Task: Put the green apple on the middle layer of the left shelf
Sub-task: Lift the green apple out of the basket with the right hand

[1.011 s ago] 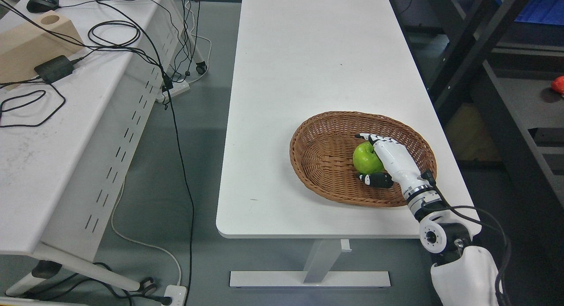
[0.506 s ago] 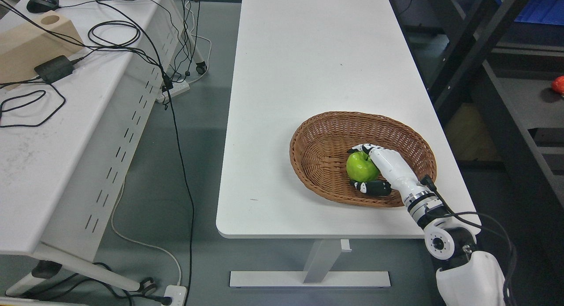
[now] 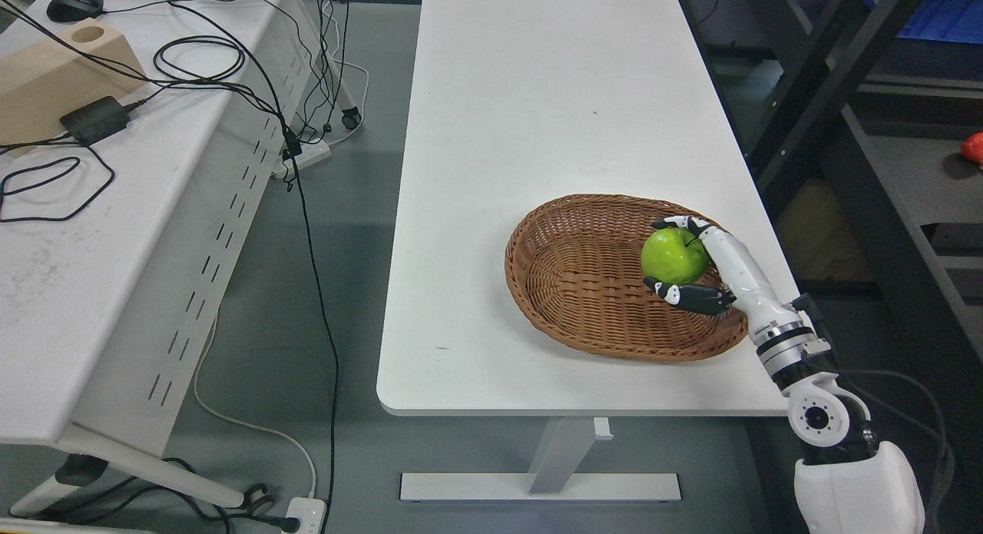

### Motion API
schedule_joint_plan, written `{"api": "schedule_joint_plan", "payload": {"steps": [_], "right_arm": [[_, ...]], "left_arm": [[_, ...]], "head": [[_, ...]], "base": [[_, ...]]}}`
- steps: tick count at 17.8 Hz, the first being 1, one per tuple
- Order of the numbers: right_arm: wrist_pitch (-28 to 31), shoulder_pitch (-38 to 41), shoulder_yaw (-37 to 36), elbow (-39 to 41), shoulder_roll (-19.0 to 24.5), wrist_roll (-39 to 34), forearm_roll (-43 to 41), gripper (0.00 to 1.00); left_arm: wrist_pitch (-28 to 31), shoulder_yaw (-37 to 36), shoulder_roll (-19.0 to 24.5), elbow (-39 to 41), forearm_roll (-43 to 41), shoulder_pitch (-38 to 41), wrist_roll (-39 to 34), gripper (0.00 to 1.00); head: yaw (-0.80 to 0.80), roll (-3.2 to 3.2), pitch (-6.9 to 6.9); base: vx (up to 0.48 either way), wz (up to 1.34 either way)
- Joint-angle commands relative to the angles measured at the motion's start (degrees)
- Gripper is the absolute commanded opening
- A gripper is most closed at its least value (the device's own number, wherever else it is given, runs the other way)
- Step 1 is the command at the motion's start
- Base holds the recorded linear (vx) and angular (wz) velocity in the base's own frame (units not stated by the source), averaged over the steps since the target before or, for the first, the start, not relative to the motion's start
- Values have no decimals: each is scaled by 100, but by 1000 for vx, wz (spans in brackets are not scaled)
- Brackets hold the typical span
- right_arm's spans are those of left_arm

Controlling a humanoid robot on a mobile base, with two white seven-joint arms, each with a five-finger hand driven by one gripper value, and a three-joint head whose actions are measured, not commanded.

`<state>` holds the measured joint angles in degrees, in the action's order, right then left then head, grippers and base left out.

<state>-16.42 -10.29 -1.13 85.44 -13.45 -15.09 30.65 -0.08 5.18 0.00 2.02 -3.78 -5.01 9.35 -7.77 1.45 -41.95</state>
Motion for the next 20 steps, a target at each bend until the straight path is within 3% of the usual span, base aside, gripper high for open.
{"api": "schedule_joint_plan", "payload": {"steps": [1,20], "right_arm": [[-98,45,-1223,219,-9,50,-868,3],[-45,624,-1276,544,273,-20,-877,3]], "left_arm": [[-1,0,100,0,0,0,-3,100],[-1,0,100,0,0,0,-3,100]], "head": [[0,0,0],[0,0,0]], "base": [[0,0],[-30,-4]]}}
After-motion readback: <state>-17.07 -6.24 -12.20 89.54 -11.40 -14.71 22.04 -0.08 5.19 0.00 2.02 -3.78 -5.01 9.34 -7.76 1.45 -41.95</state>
